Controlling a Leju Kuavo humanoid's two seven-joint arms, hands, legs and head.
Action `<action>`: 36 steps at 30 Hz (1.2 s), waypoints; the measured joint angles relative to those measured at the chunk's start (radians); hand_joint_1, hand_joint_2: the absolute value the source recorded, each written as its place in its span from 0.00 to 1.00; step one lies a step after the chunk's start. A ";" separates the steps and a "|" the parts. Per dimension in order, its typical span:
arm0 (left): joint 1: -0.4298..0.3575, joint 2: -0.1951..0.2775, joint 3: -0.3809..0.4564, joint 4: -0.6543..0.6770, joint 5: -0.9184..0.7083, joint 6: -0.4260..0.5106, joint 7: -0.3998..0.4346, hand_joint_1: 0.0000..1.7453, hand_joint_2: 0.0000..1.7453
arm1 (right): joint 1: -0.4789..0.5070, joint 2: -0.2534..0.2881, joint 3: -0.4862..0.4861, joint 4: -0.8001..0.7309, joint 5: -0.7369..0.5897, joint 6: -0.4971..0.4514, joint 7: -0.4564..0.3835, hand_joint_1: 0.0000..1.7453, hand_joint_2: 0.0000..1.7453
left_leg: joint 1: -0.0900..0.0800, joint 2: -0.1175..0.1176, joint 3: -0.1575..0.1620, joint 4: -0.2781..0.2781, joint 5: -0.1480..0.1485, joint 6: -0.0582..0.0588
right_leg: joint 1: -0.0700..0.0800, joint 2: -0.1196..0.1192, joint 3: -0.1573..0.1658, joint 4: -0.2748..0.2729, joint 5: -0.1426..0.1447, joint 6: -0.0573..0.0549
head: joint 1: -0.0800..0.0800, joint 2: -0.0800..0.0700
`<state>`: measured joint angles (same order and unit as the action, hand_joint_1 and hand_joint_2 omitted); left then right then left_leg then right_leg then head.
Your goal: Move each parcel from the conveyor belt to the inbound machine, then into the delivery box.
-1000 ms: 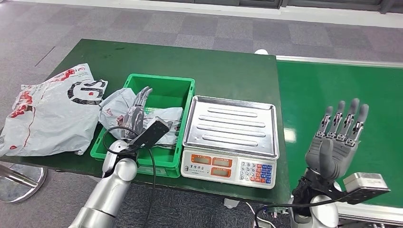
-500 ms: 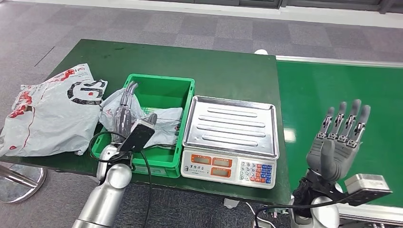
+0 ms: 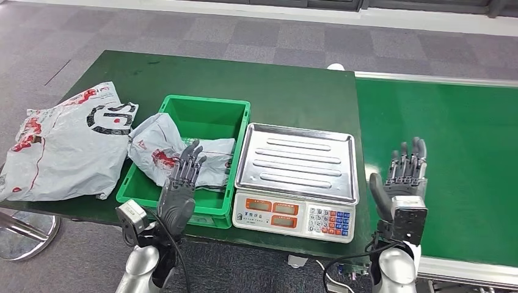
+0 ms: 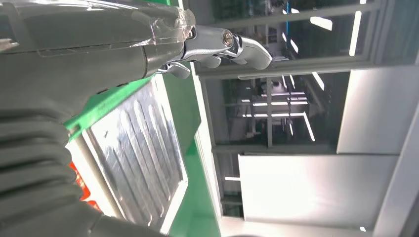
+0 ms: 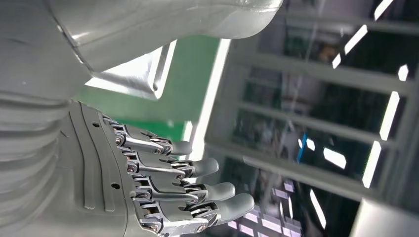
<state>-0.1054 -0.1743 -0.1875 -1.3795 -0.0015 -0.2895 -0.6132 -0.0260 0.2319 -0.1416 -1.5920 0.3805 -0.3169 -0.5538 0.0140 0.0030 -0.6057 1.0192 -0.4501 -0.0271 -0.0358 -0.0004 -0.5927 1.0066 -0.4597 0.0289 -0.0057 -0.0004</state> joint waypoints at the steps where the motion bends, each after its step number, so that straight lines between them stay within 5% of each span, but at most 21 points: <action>1: 0.002 -0.002 -0.005 0.002 -0.006 -0.004 -0.006 0.00 1.00 | -0.005 0.001 0.005 0.023 -0.001 0.006 -0.005 0.00 1.00 | 0.000 0.000 0.000 0.000 0.000 0.000 | 0.000 0.000 0.000 0.000 0.000 0.000 | 0.000 0.000; 36: 0.005 -0.012 -0.023 0.014 -0.020 -0.008 -0.016 0.00 1.00 | -0.039 0.003 0.042 0.158 -0.010 0.012 -0.018 0.00 1.00 | 0.000 -0.001 0.000 0.000 0.000 0.000 | 0.000 -0.001 0.000 0.000 0.000 0.000 | 0.000 0.000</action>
<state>-0.1009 -0.1864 -0.2106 -1.3657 -0.0214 -0.2972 -0.6291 -0.0650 0.2346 -0.0999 -1.4336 0.3700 -0.3044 -0.5722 0.0141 0.0025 -0.6056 1.0192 -0.4500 -0.0272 -0.0358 -0.0011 -0.5924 1.0067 -0.4598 0.0289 -0.0057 -0.0004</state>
